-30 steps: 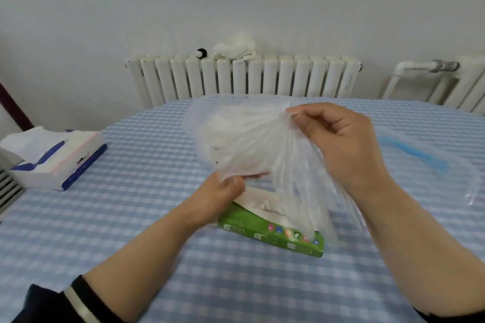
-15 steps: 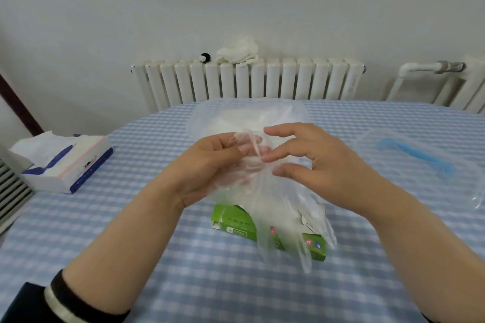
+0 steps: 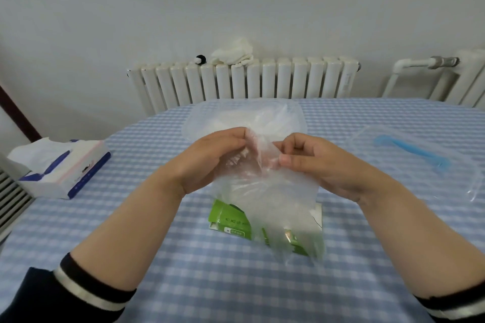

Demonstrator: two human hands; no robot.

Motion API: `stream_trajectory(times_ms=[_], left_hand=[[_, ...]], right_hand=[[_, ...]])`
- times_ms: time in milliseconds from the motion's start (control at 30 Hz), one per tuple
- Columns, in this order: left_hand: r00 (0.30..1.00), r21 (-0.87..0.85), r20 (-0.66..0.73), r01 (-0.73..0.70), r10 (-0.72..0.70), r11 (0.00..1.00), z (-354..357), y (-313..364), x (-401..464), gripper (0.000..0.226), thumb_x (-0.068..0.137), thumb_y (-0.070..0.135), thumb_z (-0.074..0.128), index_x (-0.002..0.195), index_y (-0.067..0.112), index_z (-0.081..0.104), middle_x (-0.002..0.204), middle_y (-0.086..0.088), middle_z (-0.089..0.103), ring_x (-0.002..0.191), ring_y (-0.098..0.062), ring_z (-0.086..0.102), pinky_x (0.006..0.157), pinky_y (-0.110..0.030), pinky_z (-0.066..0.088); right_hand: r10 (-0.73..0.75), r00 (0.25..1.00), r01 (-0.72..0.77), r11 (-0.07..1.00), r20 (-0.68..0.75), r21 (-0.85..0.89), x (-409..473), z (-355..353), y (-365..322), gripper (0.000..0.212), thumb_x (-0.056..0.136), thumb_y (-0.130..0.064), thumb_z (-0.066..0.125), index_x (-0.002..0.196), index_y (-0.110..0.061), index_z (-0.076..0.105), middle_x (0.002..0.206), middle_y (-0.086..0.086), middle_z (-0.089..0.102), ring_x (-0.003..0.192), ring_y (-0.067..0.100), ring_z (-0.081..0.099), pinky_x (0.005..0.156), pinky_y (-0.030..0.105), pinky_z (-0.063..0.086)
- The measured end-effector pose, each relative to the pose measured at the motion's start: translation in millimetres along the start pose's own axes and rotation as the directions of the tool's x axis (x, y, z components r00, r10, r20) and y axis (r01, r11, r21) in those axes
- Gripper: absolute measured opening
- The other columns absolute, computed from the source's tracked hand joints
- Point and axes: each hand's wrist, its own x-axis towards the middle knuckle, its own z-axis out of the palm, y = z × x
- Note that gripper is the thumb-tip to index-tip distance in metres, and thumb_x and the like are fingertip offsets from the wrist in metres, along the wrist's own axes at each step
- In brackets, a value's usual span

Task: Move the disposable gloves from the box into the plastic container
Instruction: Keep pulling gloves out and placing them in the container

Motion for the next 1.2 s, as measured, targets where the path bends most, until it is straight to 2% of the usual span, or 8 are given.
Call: stream_trajectory(times_ms=[133, 234, 334, 567, 767, 934, 1067, 1201], left_hand=[[0.98, 0.242, -0.191, -0.002, 0.05, 0.97, 11.2, 5.4, 13.3, 0.04, 0.106, 0.026, 0.034, 0.081, 0.014, 0.063, 0.075, 0.0, 0.064, 0.067, -0.013, 0.058, 0.064, -0.031, 0.048], [0.967, 0.349, -0.247, 0.03, 0.061, 0.937, 14.5, 9.1, 17.5, 0.044, 0.088, 0.055, 0.044, 0.105, 0.017, 0.06, 0.075, 0.003, 0.067, 0.063, -0.013, 0.063, 0.061, -0.031, 0.053], [0.958, 0.459, -0.252, -0.008, 0.139, 0.888, 20.2, 5.9, 22.1, 0.04, 0.084, 0.037, 0.069, 0.118, 0.027, 0.051, 0.072, 0.005, 0.064, 0.057, -0.012, 0.064, 0.059, -0.029, 0.054], [0.931, 0.615, -0.227, -0.091, 0.287, 0.783, 8.0, 21.1, 31.1, 0.019, 0.099, 0.023, 0.054, 0.092, 0.036, 0.043, 0.08, 0.009, 0.068, 0.047, -0.023, 0.047, 0.038, -0.023, 0.039], [0.93, 0.686, -0.22, -0.067, 0.294, 0.724, -6.4, 26.6, 33.0, 0.047, 0.101, 0.004, 0.041, 0.073, 0.034, 0.065, 0.068, 0.0, 0.068, 0.036, -0.01, 0.044, 0.045, -0.024, 0.043], [0.885, 0.687, -0.331, -0.012, 0.328, 0.727, -12.9, 32.2, 50.4, 0.038, 0.103, 0.007, 0.035, 0.1, 0.027, 0.067, 0.047, 0.018, 0.054, 0.036, -0.004, 0.038, 0.043, -0.017, 0.04], [0.841, 0.633, -0.419, 0.001, 0.342, 0.774, -41.0, 39.2, 74.7, 0.014, 0.098, 0.037, 0.055, 0.107, 0.032, 0.064, 0.105, 0.019, 0.062, 0.071, 0.004, 0.055, 0.053, -0.014, 0.045], [0.889, 0.764, -0.405, 0.2, 0.215, 0.613, -75.8, 22.2, 98.5, 0.053, 0.081, 0.053, 0.071, 0.123, 0.023, 0.06, 0.125, 0.012, 0.056, 0.116, -0.011, 0.052, 0.096, -0.034, 0.046]], right_hand=[[0.122, 0.992, -0.123, 0.992, 0.023, 0.02, 0.2, 1.9, 2.8, 0.042, 0.074, -0.016, 0.078, 0.109, -0.015, 0.055, 0.091, 0.006, 0.072, 0.078, 0.02, 0.068, 0.07, 0.032, 0.058], [0.056, 0.979, -0.062, 0.998, -0.197, -0.024, 2.7, 5.6, 1.5, 0.017, 0.085, -0.012, 0.07, 0.1, -0.013, 0.064, 0.083, 0.002, 0.069, 0.076, 0.021, 0.062, 0.076, 0.04, 0.058], [-0.007, 0.963, -0.001, 1.0, -0.271, -0.029, 3.0, 7.1, -1.1, 0.014, 0.089, -0.02, 0.067, 0.083, -0.009, 0.061, 0.069, -0.006, 0.064, 0.068, 0.014, 0.062, 0.061, 0.033, 0.059], [0.043, 0.954, -0.073, 0.993, -0.296, -0.091, 1.1, 1.0, -5.3, 0.023, 0.085, -0.018, 0.071, 0.095, -0.016, 0.05, 0.06, 0.0, 0.066, 0.039, 0.012, 0.039, 0.037, 0.02, 0.03], [-0.003, 0.872, -0.036, 0.997, -0.489, -0.07, 0.9, -21.5, -7.6, 0.029, 0.087, -0.023, 0.071, 0.112, -0.027, 0.056, 0.064, -0.002, 0.062, 0.041, 0.008, 0.039, 0.044, 0.021, 0.034], [-0.122, 0.717, 0.089, 0.993, -0.687, -0.083, 2.0, -31.7, -8.0, 0.029, 0.091, -0.025, 0.066, 0.115, -0.028, 0.051, 0.074, -0.008, 0.061, 0.057, 0.005, 0.052, 0.057, 0.024, 0.043], [-0.172, 0.635, 0.165, 0.983, -0.753, -0.086, 0.0, -39.2, -10.7, 0.028, 0.093, -0.02, 0.063, 0.117, -0.027, 0.049, 0.086, -0.007, 0.06, 0.083, 0.009, 0.06, 0.076, 0.028, 0.049], [-0.175, 0.692, 0.121, 0.985, -0.7, -0.126, 1.1, -35.9, -9.6, 0.028, 0.092, -0.021, 0.063, 0.116, -0.028, 0.05, 0.087, -0.008, 0.062, 0.086, 0.01, 0.062, 0.09, 0.035, 0.052]])
